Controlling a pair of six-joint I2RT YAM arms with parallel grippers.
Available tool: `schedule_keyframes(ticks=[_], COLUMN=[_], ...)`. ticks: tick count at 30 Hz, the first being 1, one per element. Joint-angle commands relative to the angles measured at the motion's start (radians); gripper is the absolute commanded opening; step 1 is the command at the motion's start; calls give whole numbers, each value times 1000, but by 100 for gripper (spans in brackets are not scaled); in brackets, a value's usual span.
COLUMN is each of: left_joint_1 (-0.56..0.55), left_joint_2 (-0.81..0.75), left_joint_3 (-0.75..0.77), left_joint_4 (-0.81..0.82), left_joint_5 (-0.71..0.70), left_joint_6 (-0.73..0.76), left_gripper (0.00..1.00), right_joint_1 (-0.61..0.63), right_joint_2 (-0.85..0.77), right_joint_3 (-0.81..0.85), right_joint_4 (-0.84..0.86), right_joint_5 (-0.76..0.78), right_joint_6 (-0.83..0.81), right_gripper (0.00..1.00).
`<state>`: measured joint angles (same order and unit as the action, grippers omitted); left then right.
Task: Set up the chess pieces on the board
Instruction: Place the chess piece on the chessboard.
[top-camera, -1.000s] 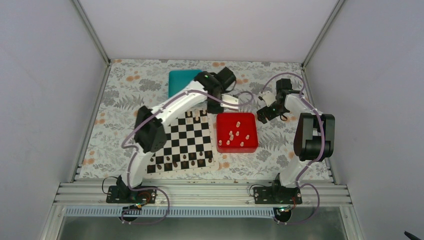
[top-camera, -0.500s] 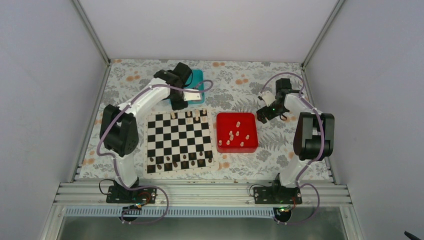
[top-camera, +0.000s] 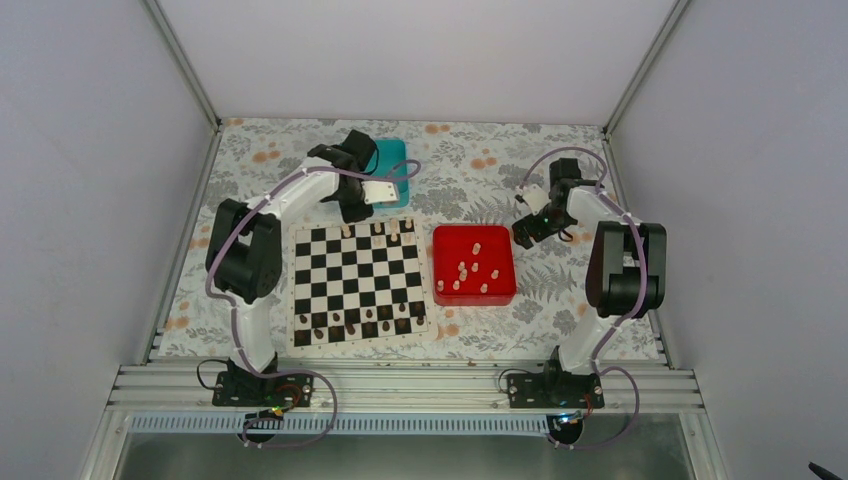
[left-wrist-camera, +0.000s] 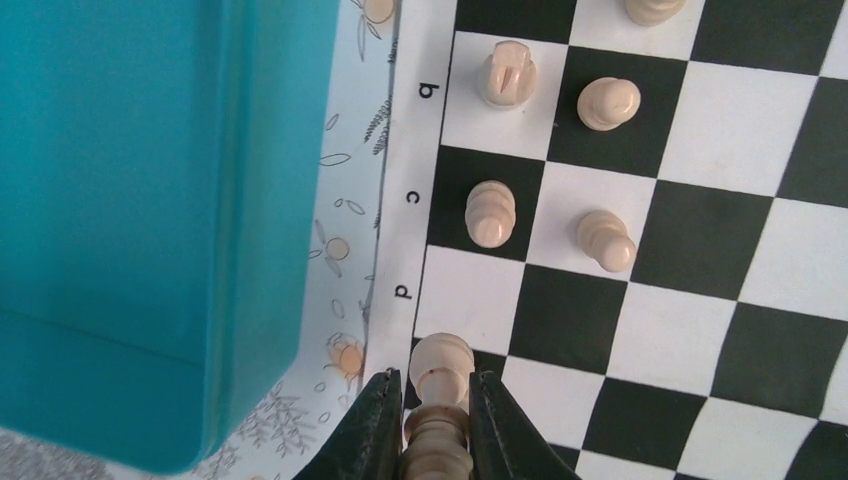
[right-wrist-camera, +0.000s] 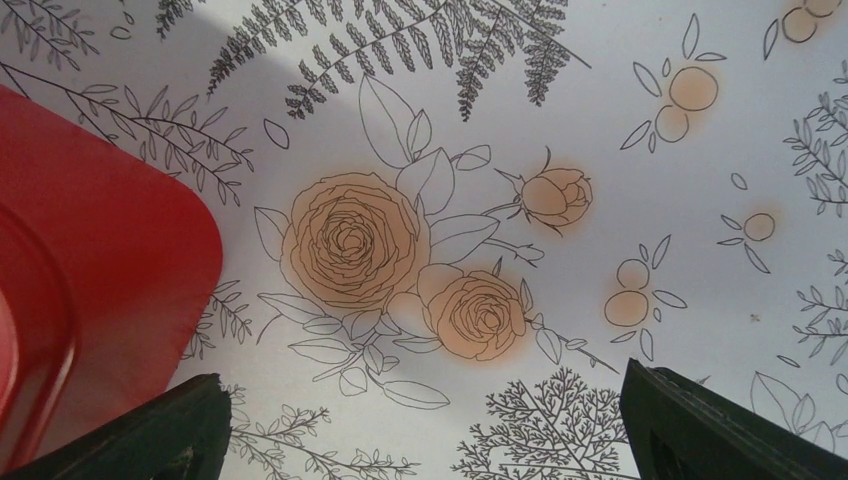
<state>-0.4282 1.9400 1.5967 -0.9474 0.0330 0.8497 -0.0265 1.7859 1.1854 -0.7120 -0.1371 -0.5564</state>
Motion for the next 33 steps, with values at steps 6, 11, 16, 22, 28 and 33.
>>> schedule_keyframes(ticks=[6, 11, 16, 22, 28, 33], left_joint_1=[4, 3, 3, 3, 3, 3], left_joint_2=[67, 86, 104, 108, 116, 126], left_joint_3=[18, 19, 10, -17, -24, -25], left_joint_4=[15, 18, 24, 47, 56, 56], left_joint_5=[48, 49, 47, 36, 32, 28], left_joint_6=[7, 8, 6, 6, 8, 6], left_gripper=[7, 7, 7, 7, 7, 7], right_joint_1=[7, 7, 7, 7, 7, 7], right_joint_2=[19, 18, 19, 20, 19, 19], right_joint_3=[11, 10, 9, 8, 7, 6], right_joint_4=[0, 1, -1, 0, -1, 0], right_joint_5=[14, 15, 16, 17, 19, 19], right_joint_6=[0, 0, 1, 0, 0, 0], right_gripper=[100, 100, 100, 100, 100, 100])
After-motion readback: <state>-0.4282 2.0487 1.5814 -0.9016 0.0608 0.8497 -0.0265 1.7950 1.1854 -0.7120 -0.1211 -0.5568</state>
